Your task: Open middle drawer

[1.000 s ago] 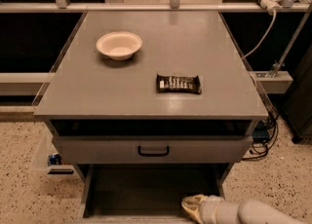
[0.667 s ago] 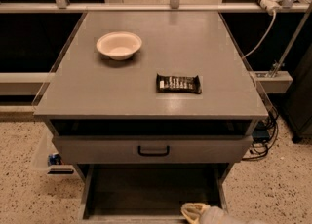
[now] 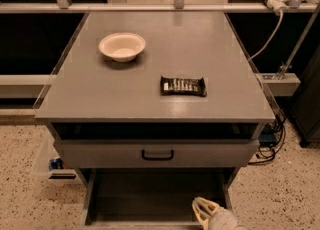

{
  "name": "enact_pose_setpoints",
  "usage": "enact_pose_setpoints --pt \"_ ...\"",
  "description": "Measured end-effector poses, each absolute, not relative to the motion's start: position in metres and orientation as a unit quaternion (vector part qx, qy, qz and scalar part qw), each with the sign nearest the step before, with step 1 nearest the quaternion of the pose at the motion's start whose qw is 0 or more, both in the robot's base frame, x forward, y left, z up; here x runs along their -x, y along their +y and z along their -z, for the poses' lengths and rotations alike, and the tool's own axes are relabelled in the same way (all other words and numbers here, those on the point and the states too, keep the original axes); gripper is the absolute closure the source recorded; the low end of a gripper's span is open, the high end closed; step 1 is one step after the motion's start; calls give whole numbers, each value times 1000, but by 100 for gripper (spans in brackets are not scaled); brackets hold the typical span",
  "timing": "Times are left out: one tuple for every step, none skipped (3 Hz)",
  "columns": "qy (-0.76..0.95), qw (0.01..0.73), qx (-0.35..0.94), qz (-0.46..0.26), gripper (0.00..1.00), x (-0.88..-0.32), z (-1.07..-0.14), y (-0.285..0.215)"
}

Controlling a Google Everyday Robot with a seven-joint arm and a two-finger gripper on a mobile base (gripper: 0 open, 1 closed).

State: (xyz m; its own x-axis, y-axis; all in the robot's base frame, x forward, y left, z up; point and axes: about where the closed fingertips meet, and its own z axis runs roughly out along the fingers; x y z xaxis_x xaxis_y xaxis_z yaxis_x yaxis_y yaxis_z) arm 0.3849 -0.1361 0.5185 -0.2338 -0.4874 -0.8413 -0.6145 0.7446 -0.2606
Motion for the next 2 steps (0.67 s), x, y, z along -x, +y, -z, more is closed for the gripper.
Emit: enact_pose_setpoints --pt "785 499 360 -74 34 -382 -509 -132" --pt "785 499 360 -74 13 -382 -509 -132"
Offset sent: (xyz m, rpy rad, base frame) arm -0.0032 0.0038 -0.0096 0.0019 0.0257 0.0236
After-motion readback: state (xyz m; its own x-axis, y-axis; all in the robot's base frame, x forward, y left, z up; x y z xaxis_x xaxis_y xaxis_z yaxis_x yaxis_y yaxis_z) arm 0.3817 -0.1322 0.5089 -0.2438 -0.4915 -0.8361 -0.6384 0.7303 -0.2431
